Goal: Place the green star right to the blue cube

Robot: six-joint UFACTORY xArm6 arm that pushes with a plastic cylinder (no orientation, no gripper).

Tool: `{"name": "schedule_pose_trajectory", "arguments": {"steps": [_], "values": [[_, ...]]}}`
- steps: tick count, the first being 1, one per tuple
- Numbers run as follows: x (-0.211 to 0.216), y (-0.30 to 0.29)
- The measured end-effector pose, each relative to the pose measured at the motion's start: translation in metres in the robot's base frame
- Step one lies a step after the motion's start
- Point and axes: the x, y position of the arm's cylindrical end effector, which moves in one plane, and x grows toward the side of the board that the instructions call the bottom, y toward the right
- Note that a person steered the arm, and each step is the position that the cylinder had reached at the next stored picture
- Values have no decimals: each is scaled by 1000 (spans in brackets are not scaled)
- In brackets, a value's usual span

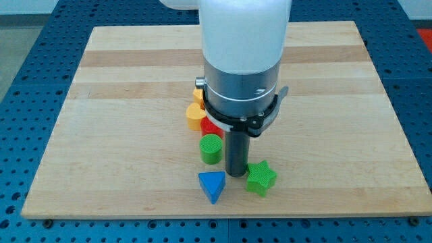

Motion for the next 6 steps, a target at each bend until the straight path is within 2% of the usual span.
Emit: {"name": "schedule_pose_trajectory", "arguments": {"steps": [1, 4, 5, 6], "values": [[0, -1], [-1, -97], [6, -105], [44, -95]]}}
